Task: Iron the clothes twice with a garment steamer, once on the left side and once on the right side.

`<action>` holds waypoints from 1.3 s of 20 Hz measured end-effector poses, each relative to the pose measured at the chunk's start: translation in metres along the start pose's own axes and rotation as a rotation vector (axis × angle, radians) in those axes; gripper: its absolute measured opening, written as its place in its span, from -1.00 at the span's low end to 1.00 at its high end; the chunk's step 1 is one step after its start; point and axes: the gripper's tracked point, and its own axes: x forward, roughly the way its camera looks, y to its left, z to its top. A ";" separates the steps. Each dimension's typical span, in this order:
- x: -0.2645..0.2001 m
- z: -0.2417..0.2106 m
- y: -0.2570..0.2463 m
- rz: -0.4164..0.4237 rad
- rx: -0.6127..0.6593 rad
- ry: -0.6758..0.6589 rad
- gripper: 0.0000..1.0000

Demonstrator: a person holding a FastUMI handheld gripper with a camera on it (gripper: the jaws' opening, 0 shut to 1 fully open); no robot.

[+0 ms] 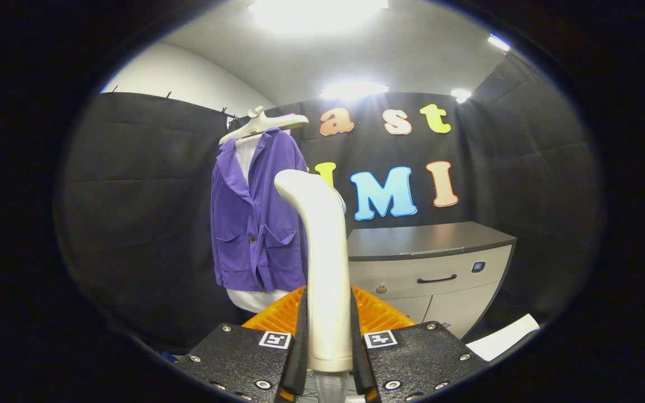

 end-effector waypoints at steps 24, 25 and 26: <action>-0.028 0.008 -0.051 -0.106 0.092 -0.052 -0.34; -0.028 0.006 -0.052 -0.109 0.093 -0.050 -0.34; -0.027 0.005 -0.052 -0.113 0.097 -0.049 -0.35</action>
